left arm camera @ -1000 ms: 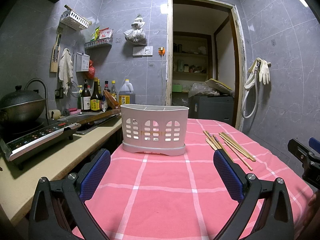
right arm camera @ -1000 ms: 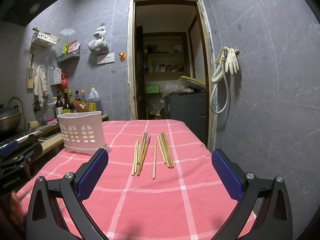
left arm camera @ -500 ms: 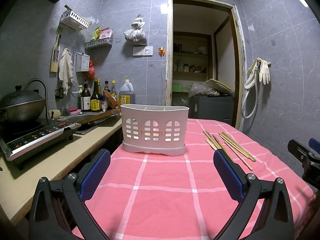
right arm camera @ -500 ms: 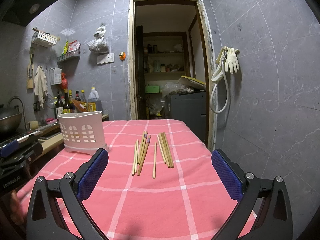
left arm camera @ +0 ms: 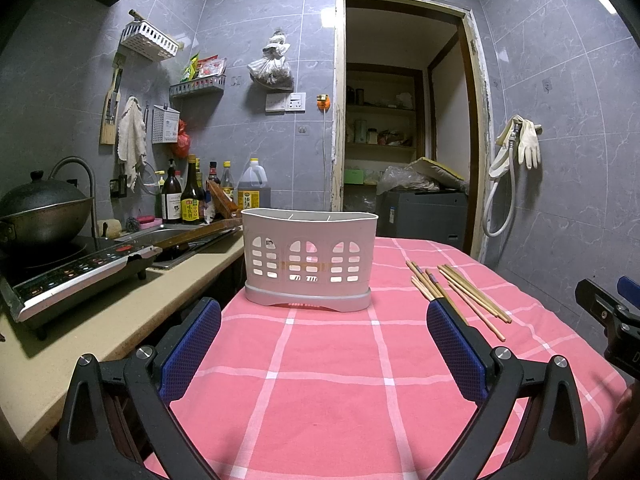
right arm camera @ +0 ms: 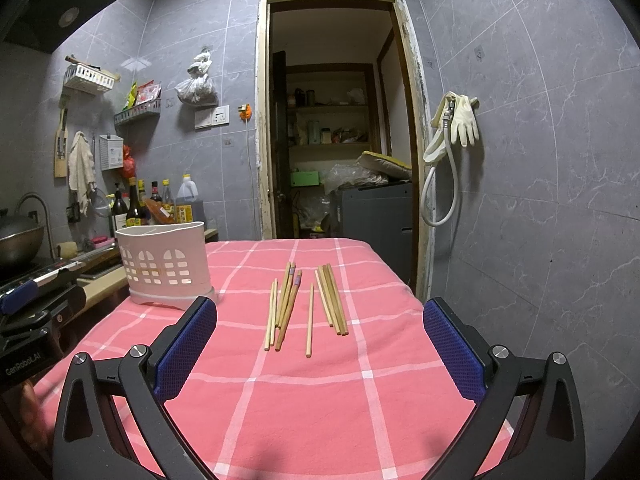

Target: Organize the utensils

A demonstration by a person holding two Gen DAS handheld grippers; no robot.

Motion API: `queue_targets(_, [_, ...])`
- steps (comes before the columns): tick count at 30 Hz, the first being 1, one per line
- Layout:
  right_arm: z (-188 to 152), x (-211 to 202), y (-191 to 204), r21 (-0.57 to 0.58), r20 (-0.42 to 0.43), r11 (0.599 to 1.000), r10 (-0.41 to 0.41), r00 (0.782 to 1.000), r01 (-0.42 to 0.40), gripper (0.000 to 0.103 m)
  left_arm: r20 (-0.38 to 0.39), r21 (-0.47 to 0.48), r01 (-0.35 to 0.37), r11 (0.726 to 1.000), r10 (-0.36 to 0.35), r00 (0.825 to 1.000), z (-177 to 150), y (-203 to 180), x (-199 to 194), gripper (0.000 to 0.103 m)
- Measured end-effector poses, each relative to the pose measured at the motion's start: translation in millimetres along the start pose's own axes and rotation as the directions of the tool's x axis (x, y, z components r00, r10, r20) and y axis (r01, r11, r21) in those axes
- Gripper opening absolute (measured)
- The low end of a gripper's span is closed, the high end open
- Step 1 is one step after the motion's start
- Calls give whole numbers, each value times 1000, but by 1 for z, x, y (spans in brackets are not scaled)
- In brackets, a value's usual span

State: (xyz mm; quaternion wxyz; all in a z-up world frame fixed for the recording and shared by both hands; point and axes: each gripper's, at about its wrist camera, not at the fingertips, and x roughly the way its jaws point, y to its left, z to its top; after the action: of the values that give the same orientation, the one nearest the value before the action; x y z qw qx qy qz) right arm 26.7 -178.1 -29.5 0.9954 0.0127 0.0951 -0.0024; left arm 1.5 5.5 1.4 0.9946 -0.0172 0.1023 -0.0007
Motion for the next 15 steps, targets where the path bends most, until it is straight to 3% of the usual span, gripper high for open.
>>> queue_targets(15, [-1,0,0,1,-2,1000,0,1000,0,103,0,-1,1,1000,-1,1000,0,1,0,101])
